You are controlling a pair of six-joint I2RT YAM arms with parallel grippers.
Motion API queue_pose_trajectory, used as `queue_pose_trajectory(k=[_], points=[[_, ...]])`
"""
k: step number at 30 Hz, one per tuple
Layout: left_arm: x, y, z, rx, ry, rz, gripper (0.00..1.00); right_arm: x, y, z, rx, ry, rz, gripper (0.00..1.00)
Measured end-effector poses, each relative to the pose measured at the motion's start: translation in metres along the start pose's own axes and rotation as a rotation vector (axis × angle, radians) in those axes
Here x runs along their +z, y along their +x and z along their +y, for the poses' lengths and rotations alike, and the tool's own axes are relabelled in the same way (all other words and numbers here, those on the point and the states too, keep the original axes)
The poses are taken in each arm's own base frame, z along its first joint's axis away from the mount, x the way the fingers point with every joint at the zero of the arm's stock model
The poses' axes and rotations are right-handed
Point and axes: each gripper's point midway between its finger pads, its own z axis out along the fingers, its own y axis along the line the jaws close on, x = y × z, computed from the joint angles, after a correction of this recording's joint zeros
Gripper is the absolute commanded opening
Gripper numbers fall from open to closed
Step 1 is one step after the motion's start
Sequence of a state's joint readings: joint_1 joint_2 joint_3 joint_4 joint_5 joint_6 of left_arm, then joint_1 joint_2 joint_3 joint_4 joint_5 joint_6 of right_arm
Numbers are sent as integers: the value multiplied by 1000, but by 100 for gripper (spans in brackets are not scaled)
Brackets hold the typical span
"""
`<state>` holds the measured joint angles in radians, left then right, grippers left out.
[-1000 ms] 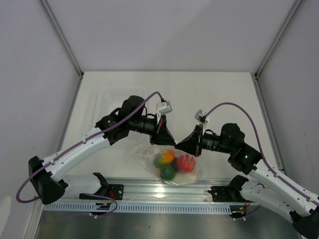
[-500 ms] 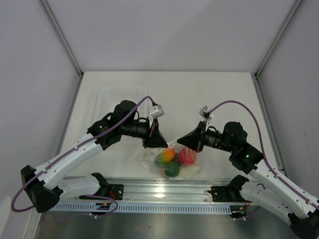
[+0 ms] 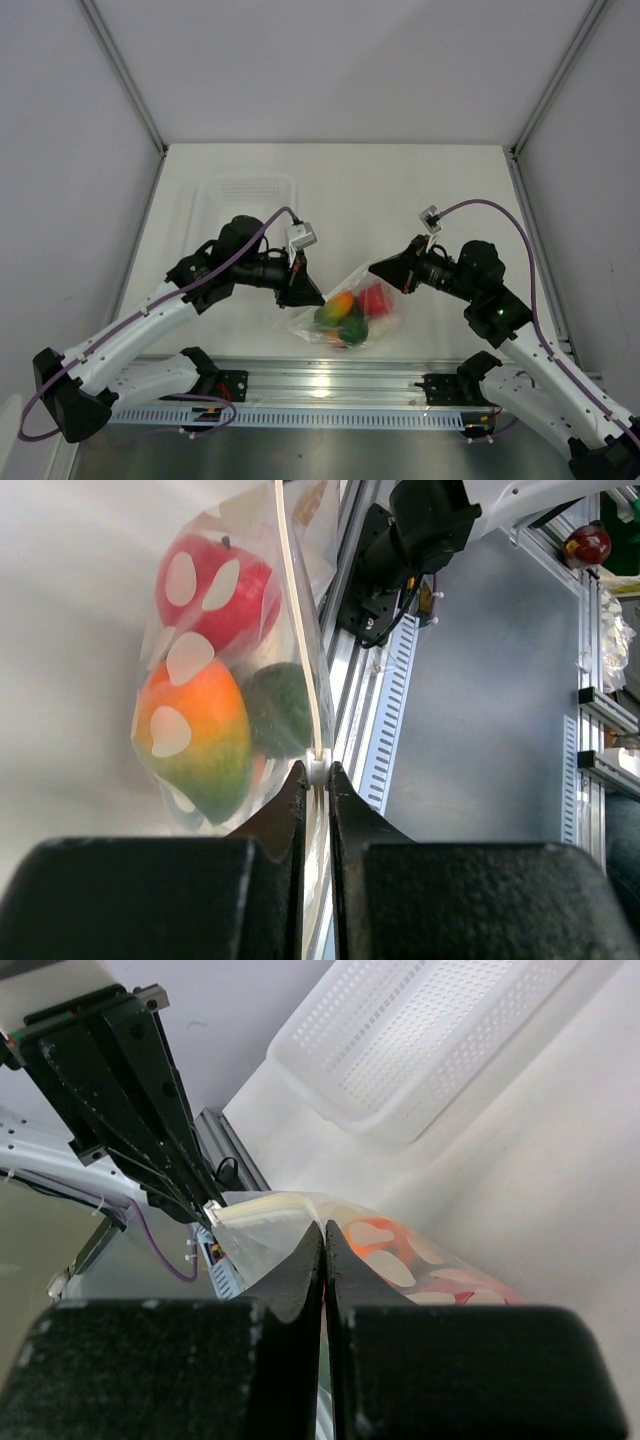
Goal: Place the food in the zip-top bag and seal the zipper
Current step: Zip the zipper food storage bag at the center of the board.
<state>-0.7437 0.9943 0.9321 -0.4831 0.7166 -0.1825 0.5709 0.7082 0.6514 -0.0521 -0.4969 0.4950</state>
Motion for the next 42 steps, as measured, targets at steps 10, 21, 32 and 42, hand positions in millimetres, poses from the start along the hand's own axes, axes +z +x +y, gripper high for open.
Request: queue_pose_trajectory(k=[10,21,32,42], points=[[-3,20,6,-17,-12,5,1,1,1,-18,38,58,-9,0],[-9,34,11,-53,-62,-30,0,2,1,-50,86,165,-29,0],[-28,27,17,-81,-180,-116,0,-10,-2,-68,105,251,-64,0],[-29,31,20,-111,-202,-108,1,-24,-8,-82,121,336,-109,0]])
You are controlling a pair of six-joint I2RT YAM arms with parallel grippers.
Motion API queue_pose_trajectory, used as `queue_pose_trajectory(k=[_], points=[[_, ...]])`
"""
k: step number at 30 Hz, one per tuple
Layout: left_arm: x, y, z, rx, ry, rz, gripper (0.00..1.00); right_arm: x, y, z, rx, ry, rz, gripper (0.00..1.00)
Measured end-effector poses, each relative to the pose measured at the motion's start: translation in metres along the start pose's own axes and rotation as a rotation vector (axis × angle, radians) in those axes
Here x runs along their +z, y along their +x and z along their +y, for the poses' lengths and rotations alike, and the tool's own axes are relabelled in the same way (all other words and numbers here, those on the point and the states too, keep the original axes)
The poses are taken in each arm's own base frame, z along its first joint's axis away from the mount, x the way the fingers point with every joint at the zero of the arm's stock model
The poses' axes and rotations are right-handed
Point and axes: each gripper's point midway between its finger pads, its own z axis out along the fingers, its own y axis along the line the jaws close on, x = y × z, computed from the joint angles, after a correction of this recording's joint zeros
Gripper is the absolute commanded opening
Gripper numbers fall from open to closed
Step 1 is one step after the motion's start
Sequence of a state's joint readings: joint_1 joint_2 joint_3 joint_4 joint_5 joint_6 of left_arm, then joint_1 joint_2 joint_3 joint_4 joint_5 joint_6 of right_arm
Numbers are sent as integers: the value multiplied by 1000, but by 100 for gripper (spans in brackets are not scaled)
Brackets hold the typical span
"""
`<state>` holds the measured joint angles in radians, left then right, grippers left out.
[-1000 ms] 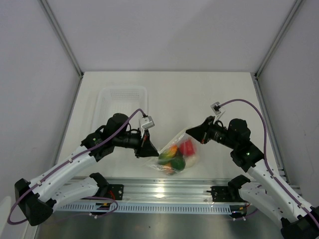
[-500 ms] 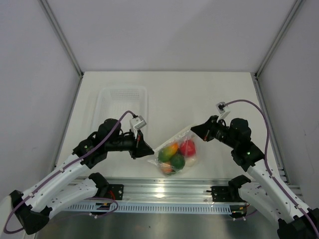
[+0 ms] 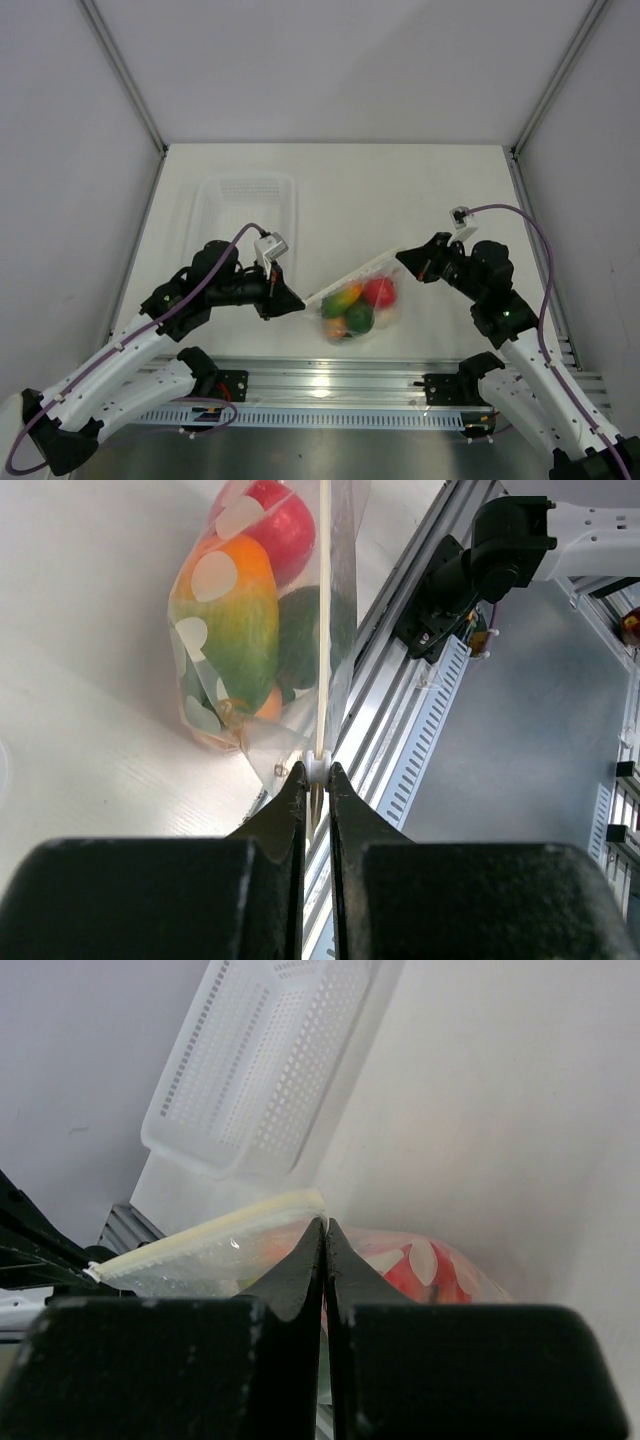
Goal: Place the food in the zip-top bag and seal the zipper
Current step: Zip the zipper food storage bag at the center of the board, then place the zipper food storage bag at the center of the board.
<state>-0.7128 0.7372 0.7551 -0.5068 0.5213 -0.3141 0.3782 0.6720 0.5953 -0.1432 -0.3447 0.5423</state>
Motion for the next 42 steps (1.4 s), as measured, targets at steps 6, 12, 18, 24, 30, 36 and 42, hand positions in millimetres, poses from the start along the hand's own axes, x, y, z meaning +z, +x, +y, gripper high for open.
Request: queue_pose_trajectory(k=[6,12,18,24,30,36,42], points=[[-1,3,1,-16,-11,9,0,-3,-4,-11,17,42,-20,0],[-2,2,3,-18,-25,4,1,-3,-5,-16,26,58,-25,0],[-1,4,7,-36,-45,4,1,-4,-5,-17,28,61,-23,0],[0,4,15,-58,-92,0,20,-6,-4,-15,27,49,-17,0],[1,7,22,-80,-122,2,62,-8,-2,-13,30,39,-7,0],[0,6,30,-91,-173,-12,99,-7,-1,-13,31,36,-5,0],[-15,-2,38,-82,-254,-89,100,1,-2,-19,50,59,12,0]])
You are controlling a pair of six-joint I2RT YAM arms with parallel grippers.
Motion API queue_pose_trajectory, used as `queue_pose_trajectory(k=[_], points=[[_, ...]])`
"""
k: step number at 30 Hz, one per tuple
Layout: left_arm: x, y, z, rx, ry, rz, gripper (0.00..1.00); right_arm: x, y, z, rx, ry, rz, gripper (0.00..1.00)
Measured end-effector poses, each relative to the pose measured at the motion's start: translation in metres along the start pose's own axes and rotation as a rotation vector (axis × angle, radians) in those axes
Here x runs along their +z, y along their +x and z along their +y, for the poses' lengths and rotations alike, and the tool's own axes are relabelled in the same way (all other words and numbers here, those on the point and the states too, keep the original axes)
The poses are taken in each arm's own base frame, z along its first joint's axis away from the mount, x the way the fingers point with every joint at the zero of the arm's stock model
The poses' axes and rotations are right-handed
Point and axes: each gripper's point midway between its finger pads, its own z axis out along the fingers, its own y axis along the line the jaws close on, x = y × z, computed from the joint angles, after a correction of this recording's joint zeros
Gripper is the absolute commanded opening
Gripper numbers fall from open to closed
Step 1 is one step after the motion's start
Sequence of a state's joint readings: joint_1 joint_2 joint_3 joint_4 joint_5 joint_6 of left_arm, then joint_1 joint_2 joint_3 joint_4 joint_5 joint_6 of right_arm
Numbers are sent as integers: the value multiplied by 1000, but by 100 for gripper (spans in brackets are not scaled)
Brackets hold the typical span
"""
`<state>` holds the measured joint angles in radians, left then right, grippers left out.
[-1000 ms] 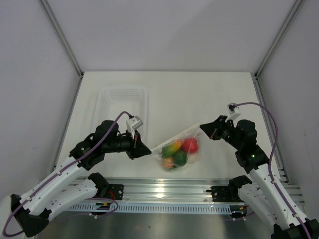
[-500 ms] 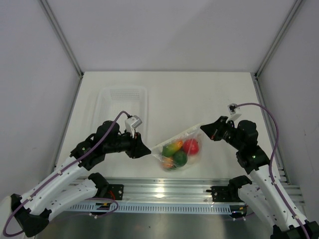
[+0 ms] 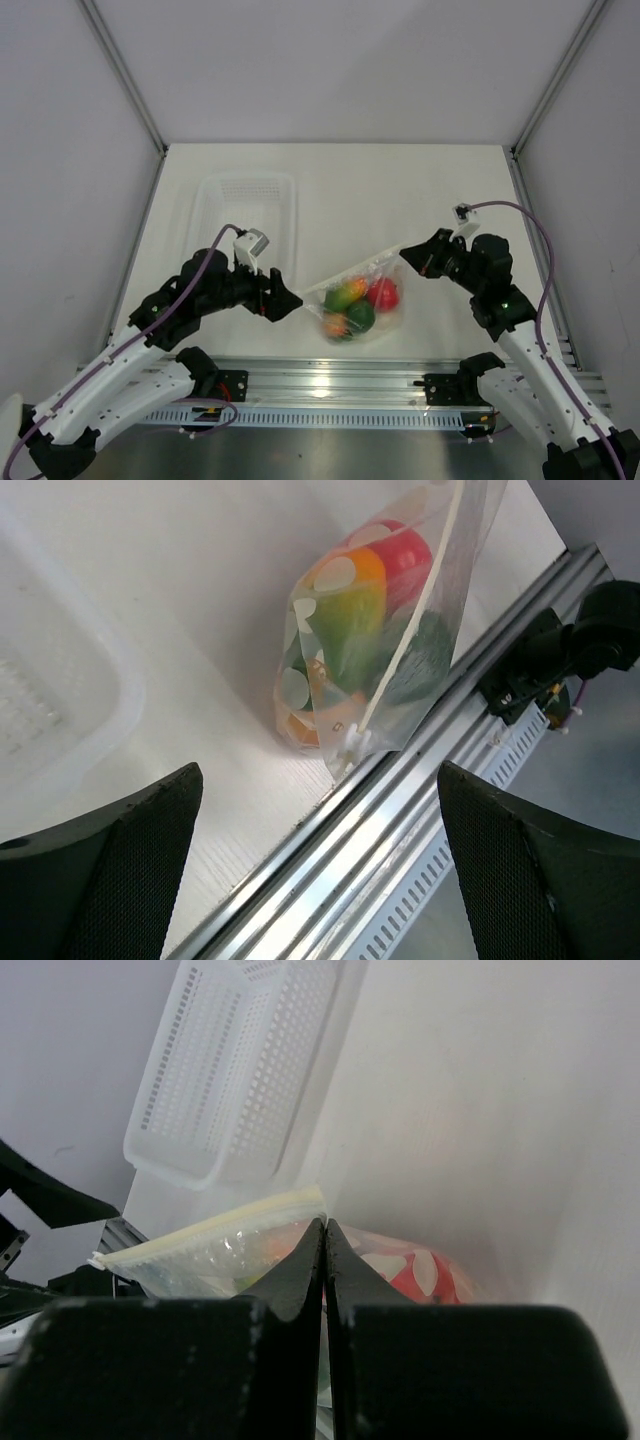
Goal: Place the food in the zip-top bag and seal the zipper
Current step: Place the zipper food storage bag at the center of the board.
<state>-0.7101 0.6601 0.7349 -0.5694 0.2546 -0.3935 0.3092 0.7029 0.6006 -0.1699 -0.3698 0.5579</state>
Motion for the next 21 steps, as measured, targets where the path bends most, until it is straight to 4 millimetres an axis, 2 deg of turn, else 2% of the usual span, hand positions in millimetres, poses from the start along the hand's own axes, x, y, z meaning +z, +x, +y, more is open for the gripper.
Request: queue_pose_trajectory(k=[4,9,14,18,21], points=[[-13,-11,8,4,-59,-85,99,16,-7,-9,28,53,14,0],[-27,-24,16,8,-125,-165,99,44,-17,-33,58,163,29,0],[-32,-31,18,8,-151,-186,100,59,-25,-57,74,246,15,0],[-32,-30,19,7,-156,-183,100,66,-45,-72,79,305,-27,0],[-32,-30,18,7,-152,-182,99,72,-69,-82,86,335,-67,0]])
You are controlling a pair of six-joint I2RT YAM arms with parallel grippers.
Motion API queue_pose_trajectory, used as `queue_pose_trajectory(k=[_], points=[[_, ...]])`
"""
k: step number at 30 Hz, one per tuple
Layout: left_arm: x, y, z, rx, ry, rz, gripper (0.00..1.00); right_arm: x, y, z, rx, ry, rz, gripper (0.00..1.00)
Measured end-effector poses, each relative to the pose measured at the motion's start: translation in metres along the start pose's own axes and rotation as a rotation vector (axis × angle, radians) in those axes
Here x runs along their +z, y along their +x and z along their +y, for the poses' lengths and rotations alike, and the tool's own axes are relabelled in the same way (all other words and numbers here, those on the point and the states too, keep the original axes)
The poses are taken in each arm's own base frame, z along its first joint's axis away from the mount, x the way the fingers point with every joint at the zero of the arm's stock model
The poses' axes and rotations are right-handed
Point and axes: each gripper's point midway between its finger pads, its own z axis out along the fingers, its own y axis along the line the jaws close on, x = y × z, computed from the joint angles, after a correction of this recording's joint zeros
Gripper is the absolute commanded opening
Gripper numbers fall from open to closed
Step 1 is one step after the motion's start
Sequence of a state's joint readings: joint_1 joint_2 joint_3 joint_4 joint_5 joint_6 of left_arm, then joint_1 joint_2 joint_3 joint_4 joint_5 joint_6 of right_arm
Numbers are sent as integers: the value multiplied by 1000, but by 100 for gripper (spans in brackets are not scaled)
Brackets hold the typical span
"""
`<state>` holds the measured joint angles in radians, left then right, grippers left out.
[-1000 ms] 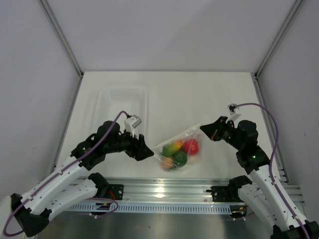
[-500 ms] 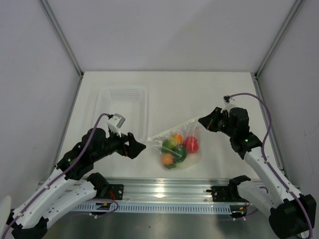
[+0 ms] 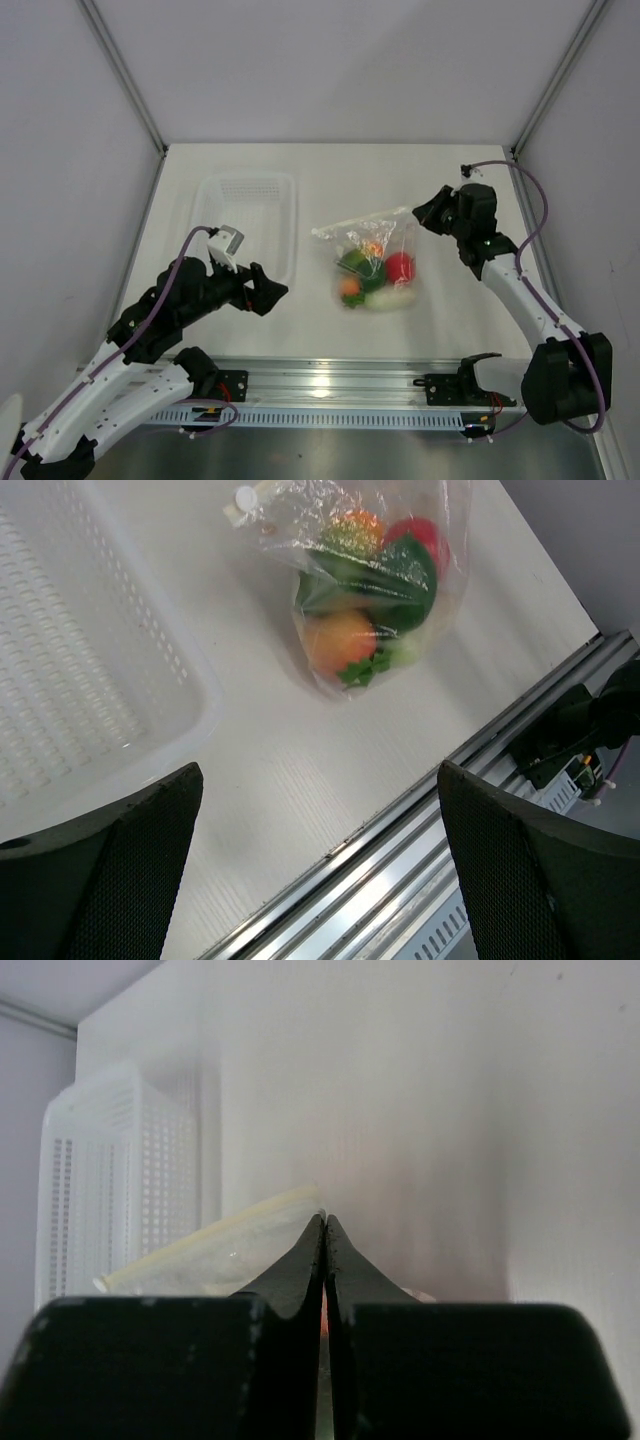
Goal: Place the food in the zip-top bag and seal the zipper
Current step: Place the zipper food storage bag at the center of the board.
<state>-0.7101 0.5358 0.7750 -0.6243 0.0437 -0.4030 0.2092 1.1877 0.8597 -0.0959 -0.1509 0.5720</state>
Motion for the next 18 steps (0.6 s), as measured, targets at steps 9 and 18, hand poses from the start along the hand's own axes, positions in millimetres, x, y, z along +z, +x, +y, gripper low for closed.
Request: queue_pose_trajectory(k=[9,18], points=[[1,2,-5,-7,25,19,99,42,-64,-37,50,109,-81,0],[0,5,-5,-7,25,33,99,92,-80,-130,196,288,-55,0]])
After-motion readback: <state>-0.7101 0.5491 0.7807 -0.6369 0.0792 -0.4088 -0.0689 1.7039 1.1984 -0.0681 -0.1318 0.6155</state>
